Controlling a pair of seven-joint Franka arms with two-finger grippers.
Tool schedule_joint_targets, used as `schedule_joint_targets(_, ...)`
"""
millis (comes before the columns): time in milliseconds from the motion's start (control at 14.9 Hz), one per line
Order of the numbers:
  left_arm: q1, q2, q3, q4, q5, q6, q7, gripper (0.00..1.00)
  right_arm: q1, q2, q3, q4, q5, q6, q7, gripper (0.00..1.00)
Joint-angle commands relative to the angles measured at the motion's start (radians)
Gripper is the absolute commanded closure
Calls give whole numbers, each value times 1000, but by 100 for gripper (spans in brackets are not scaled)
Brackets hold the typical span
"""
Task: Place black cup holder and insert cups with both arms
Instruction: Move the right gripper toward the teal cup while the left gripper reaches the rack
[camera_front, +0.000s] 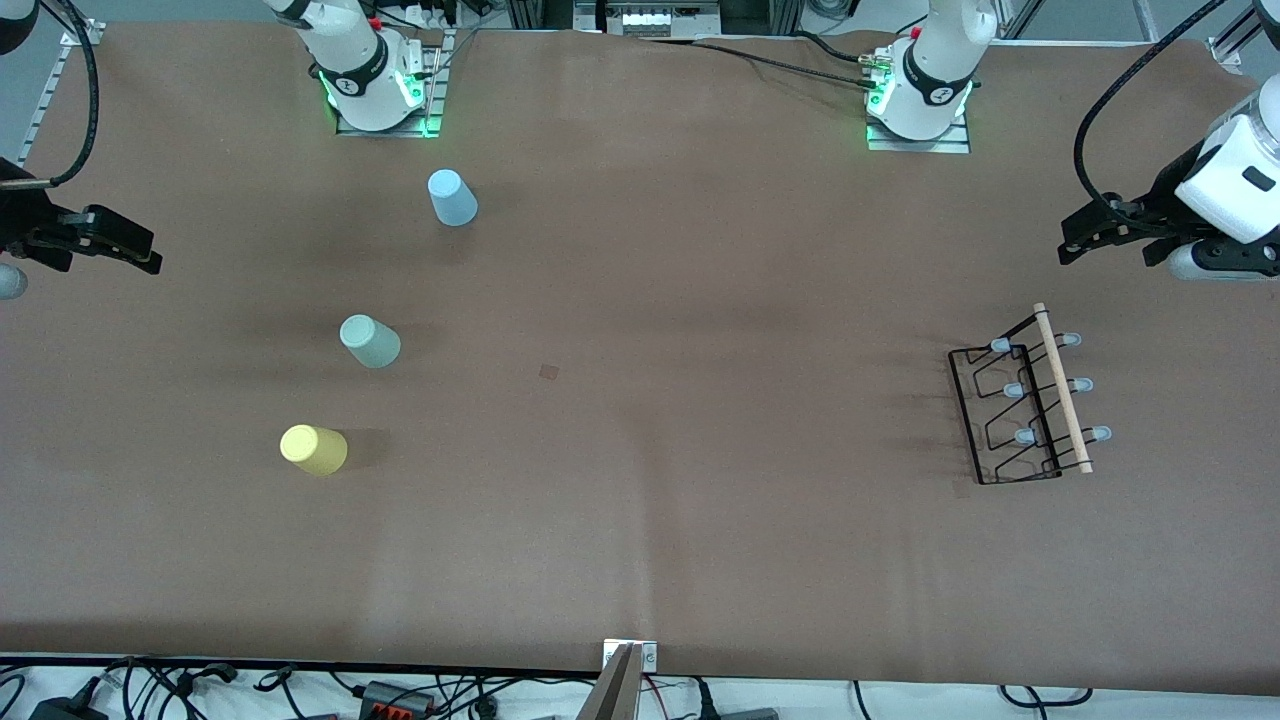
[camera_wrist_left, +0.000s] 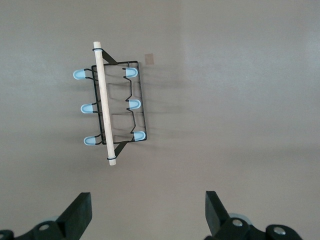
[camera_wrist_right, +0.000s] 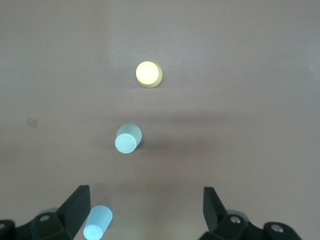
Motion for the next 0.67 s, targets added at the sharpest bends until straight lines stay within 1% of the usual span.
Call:
schedule_joint_targets(0,-1,4,3,15,17,-17,17,0,10,-28,-9,-28,6,-1,9,0)
schedule_joint_targets(403,7,4,3,15,17,-17,19,0,8,-28,-7,-35,9,14,8,0)
schedule_joint_targets(537,7,4,3,15,18,-17,15,0,11,-22,-7,-49,9,11,-1,0)
schedule_joint_targets(604,7,5,3,15,18,-19,5,0,11,-19,-7,-74,9,11,-8,0)
